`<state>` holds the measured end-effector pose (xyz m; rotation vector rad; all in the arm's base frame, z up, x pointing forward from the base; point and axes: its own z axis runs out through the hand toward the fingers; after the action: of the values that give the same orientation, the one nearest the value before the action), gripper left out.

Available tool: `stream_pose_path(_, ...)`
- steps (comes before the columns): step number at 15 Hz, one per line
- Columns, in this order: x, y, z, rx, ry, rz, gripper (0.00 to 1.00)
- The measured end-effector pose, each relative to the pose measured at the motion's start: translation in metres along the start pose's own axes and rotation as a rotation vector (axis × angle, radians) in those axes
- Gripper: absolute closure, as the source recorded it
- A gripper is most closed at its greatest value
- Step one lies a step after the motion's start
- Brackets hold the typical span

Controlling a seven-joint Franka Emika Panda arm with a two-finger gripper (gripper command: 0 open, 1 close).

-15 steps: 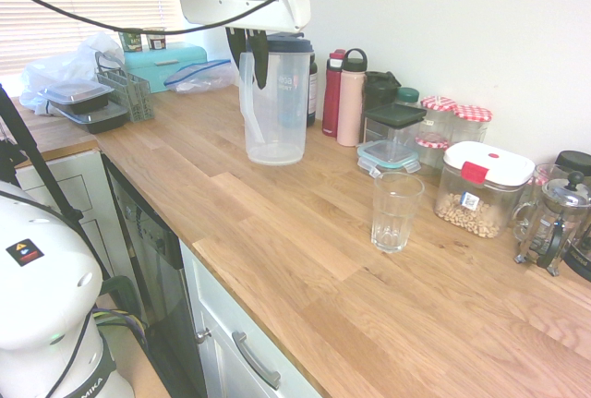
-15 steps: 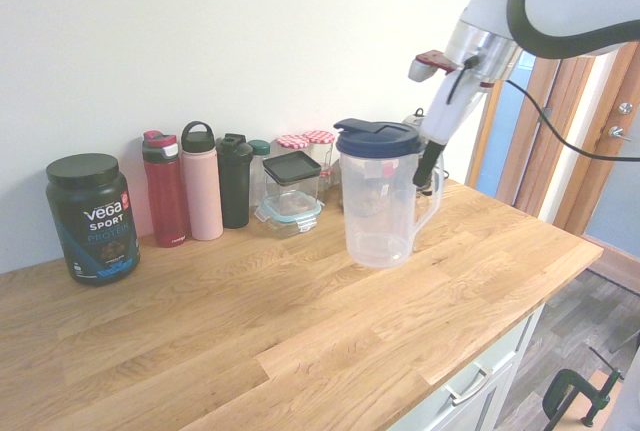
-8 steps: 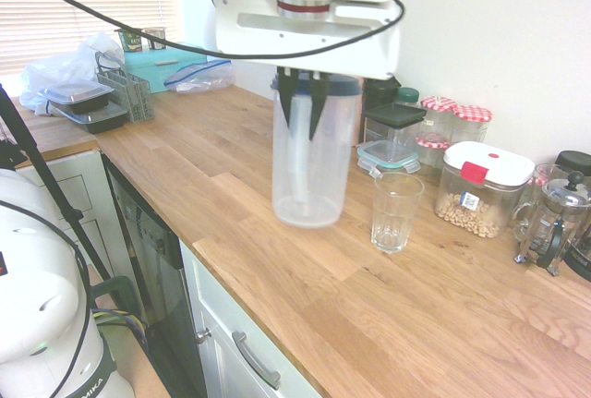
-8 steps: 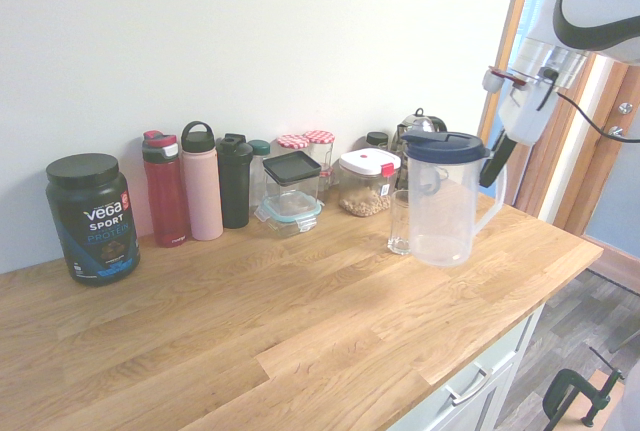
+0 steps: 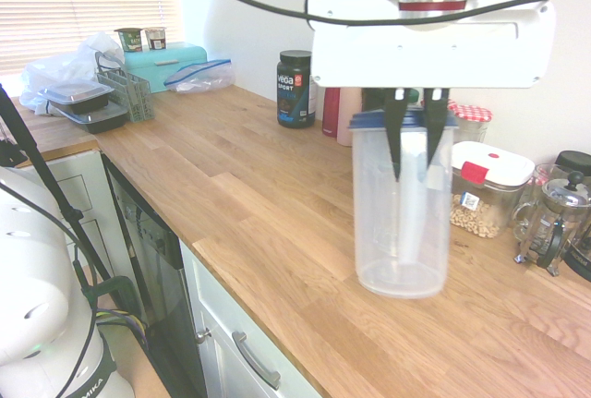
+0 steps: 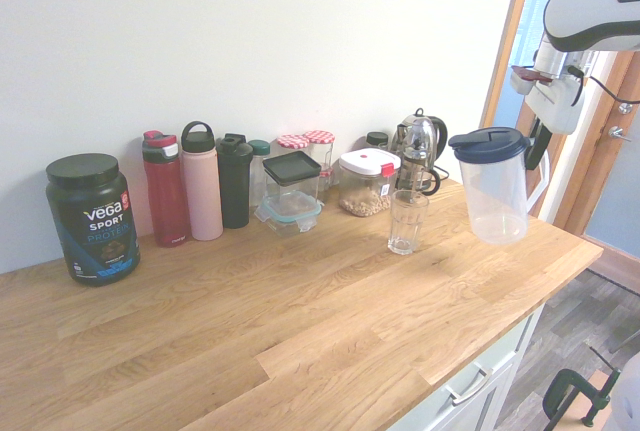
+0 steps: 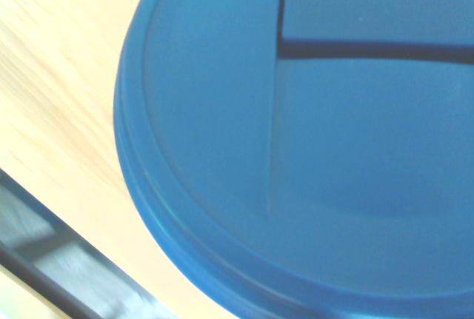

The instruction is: Pour me some water

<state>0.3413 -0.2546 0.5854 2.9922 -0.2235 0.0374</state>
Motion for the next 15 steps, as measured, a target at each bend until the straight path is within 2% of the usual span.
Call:
stream_pose_path(6,0.086,-0.046,0.004,-0.341,-0.122,-0.170,1.00)
stream_pose_path(10,0.098,-0.100,0.005,-0.510,-0.164,-0.265,1.00)
stream_pose_path(15,0.098,-0.111,0.015,-0.665,-0.204,-0.309,1.00)
